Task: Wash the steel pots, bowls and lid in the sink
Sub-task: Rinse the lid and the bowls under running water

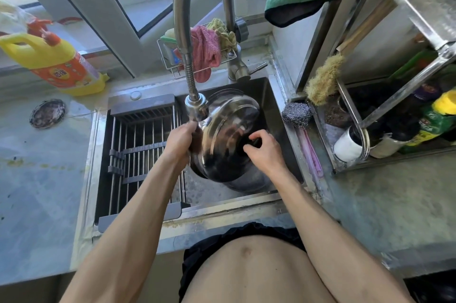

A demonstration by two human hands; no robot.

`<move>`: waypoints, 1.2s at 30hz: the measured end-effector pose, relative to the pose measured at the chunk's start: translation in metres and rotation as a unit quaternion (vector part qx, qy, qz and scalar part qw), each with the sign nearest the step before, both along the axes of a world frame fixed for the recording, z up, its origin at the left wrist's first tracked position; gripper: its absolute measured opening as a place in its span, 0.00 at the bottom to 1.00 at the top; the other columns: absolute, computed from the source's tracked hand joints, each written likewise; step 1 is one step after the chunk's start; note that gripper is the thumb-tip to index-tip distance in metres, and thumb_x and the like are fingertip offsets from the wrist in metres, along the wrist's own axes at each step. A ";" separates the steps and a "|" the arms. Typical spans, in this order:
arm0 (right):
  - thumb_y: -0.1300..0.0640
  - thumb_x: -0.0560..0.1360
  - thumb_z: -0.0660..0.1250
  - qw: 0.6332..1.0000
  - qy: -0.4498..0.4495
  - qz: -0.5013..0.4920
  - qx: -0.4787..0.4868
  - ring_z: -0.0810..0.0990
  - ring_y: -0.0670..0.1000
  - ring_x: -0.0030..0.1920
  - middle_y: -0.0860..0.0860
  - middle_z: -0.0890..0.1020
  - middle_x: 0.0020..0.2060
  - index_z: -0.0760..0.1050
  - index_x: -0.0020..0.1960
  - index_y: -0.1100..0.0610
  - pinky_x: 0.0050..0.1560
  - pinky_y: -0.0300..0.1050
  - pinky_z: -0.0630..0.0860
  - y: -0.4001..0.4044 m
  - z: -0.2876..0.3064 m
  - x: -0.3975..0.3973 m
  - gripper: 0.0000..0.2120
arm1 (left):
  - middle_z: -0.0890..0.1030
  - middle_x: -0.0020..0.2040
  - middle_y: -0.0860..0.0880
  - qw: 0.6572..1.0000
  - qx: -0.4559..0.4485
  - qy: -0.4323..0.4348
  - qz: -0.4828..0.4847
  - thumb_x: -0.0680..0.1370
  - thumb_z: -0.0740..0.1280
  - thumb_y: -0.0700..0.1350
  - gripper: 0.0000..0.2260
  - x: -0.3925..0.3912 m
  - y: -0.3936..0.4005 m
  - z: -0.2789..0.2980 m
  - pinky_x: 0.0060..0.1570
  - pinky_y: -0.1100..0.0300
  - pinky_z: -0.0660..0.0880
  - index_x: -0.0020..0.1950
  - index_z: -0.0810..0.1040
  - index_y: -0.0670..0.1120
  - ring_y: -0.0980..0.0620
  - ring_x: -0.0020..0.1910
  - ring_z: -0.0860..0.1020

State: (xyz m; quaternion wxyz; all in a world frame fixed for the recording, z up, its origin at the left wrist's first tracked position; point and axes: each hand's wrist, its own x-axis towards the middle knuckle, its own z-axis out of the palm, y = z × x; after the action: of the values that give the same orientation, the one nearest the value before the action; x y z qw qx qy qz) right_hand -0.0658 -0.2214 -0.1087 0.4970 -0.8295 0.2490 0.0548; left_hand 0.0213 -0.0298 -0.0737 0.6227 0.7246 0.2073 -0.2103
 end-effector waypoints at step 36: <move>0.76 0.70 0.53 0.872 0.195 -0.179 0.412 0.79 0.60 0.37 0.61 0.76 0.36 0.72 0.45 0.65 0.34 0.55 0.81 -0.018 -0.017 -0.024 0.12 | 0.85 0.40 0.51 0.590 0.357 -0.510 -0.514 0.78 0.64 0.52 0.14 -0.052 0.042 -0.001 0.51 0.51 0.77 0.45 0.87 0.46 0.45 0.40 0.82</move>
State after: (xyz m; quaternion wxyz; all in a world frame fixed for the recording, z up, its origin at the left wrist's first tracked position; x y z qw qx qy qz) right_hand -0.0894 -0.2398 -0.1262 0.7367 -0.4631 0.4394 0.2230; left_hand -0.0307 0.0124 -0.0744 0.1061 0.8638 -0.4925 -0.0011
